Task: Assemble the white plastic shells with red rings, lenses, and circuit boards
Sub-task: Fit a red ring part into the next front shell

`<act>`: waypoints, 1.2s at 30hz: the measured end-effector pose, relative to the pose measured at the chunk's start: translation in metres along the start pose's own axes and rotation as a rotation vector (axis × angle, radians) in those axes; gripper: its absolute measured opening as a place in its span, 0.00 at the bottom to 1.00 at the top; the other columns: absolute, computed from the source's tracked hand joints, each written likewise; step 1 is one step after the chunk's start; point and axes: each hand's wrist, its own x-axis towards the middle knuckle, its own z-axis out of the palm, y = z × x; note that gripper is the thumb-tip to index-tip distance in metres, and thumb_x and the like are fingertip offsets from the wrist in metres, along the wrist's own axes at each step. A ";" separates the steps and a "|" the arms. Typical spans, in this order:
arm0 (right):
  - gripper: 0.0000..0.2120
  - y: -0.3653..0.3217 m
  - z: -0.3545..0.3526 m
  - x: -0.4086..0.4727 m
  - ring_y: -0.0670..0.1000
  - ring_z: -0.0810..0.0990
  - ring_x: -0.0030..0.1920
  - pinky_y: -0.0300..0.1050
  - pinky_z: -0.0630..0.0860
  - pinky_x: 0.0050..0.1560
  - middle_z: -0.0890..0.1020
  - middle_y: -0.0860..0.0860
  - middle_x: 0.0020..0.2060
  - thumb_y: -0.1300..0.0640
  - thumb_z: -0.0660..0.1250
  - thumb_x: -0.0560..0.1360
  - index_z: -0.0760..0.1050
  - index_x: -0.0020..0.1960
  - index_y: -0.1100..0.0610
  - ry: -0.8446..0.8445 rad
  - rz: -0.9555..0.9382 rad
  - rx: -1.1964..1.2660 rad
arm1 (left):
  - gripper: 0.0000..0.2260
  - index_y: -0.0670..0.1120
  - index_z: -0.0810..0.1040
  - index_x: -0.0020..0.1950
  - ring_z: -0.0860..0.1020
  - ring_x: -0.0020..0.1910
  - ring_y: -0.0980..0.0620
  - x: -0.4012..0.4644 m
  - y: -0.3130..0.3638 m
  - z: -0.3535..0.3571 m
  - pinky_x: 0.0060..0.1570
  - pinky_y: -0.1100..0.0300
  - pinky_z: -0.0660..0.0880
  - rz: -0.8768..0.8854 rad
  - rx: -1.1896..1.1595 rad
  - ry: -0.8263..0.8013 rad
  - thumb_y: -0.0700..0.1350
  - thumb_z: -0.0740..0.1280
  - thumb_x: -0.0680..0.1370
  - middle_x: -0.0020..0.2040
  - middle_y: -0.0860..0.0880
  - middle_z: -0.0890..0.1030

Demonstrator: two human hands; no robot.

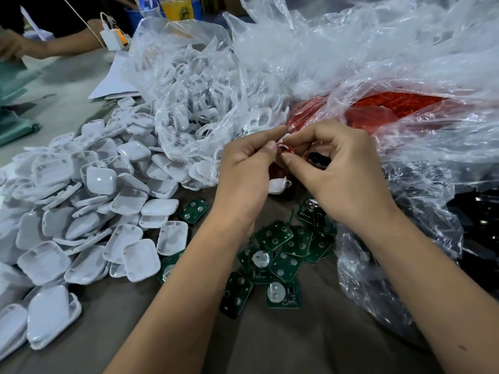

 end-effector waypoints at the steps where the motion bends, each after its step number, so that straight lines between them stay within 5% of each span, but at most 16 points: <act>1: 0.08 0.000 0.000 0.000 0.46 0.86 0.48 0.49 0.84 0.53 0.85 0.46 0.46 0.57 0.79 0.74 0.85 0.51 0.54 0.010 0.001 -0.010 | 0.14 0.41 0.83 0.63 0.84 0.58 0.42 0.000 0.000 0.000 0.61 0.44 0.79 -0.041 -0.057 -0.021 0.34 0.60 0.83 0.57 0.38 0.85; 3: 0.08 0.000 0.001 0.001 0.46 0.85 0.49 0.48 0.83 0.54 0.84 0.46 0.47 0.57 0.78 0.75 0.84 0.52 0.54 0.025 -0.018 -0.041 | 0.17 0.41 0.82 0.64 0.82 0.62 0.39 0.000 0.000 0.000 0.66 0.37 0.75 -0.069 -0.099 -0.062 0.33 0.61 0.80 0.61 0.37 0.84; 7: 0.08 0.001 0.004 0.001 0.48 0.82 0.53 0.49 0.81 0.57 0.81 0.50 0.50 0.59 0.76 0.77 0.83 0.56 0.58 0.009 -0.095 -0.107 | 0.22 0.46 0.82 0.64 0.85 0.58 0.47 -0.001 0.004 0.000 0.57 0.53 0.81 -0.012 -0.046 -0.077 0.35 0.61 0.74 0.60 0.43 0.85; 11: 0.09 0.001 0.006 0.000 0.49 0.81 0.54 0.50 0.80 0.58 0.79 0.50 0.51 0.61 0.73 0.78 0.82 0.58 0.60 0.008 -0.152 -0.135 | 0.21 0.47 0.81 0.66 0.85 0.55 0.51 -0.002 0.003 0.000 0.53 0.60 0.81 0.058 0.010 -0.077 0.30 0.59 0.78 0.58 0.47 0.86; 15: 0.05 0.002 0.003 0.002 0.50 0.81 0.53 0.49 0.80 0.56 0.81 0.50 0.50 0.64 0.71 0.80 0.82 0.55 0.60 0.054 -0.168 -0.115 | 0.21 0.46 0.81 0.67 0.85 0.51 0.50 -0.003 0.005 0.000 0.51 0.58 0.81 0.067 0.051 -0.061 0.30 0.59 0.81 0.57 0.48 0.86; 19: 0.03 0.003 0.000 0.003 0.48 0.85 0.48 0.47 0.82 0.52 0.84 0.50 0.47 0.62 0.73 0.79 0.82 0.51 0.58 0.069 -0.080 0.002 | 0.20 0.45 0.80 0.68 0.84 0.58 0.47 -0.003 0.005 0.003 0.59 0.53 0.81 0.108 0.113 -0.060 0.29 0.60 0.82 0.62 0.46 0.85; 24: 0.02 0.002 0.000 0.003 0.45 0.85 0.44 0.39 0.81 0.47 0.85 0.49 0.45 0.61 0.74 0.78 0.82 0.49 0.57 0.104 -0.076 -0.002 | 0.13 0.39 0.81 0.60 0.85 0.48 0.41 -0.002 0.003 0.000 0.54 0.46 0.83 0.164 0.183 -0.052 0.29 0.61 0.81 0.47 0.40 0.86; 28: 0.01 0.002 0.000 0.002 0.44 0.84 0.42 0.33 0.78 0.44 0.85 0.47 0.43 0.60 0.73 0.79 0.82 0.49 0.58 0.116 -0.093 -0.064 | 0.11 0.40 0.83 0.58 0.85 0.48 0.41 -0.003 0.003 0.000 0.54 0.43 0.83 0.168 0.185 -0.020 0.32 0.63 0.82 0.46 0.42 0.87; 36: 0.01 0.003 0.001 0.002 0.48 0.82 0.42 0.38 0.78 0.45 0.84 0.50 0.41 0.64 0.74 0.76 0.84 0.47 0.60 0.167 -0.194 -0.213 | 0.11 0.40 0.84 0.60 0.86 0.47 0.47 -0.003 0.003 0.001 0.52 0.51 0.84 0.212 0.227 0.004 0.33 0.66 0.81 0.46 0.45 0.88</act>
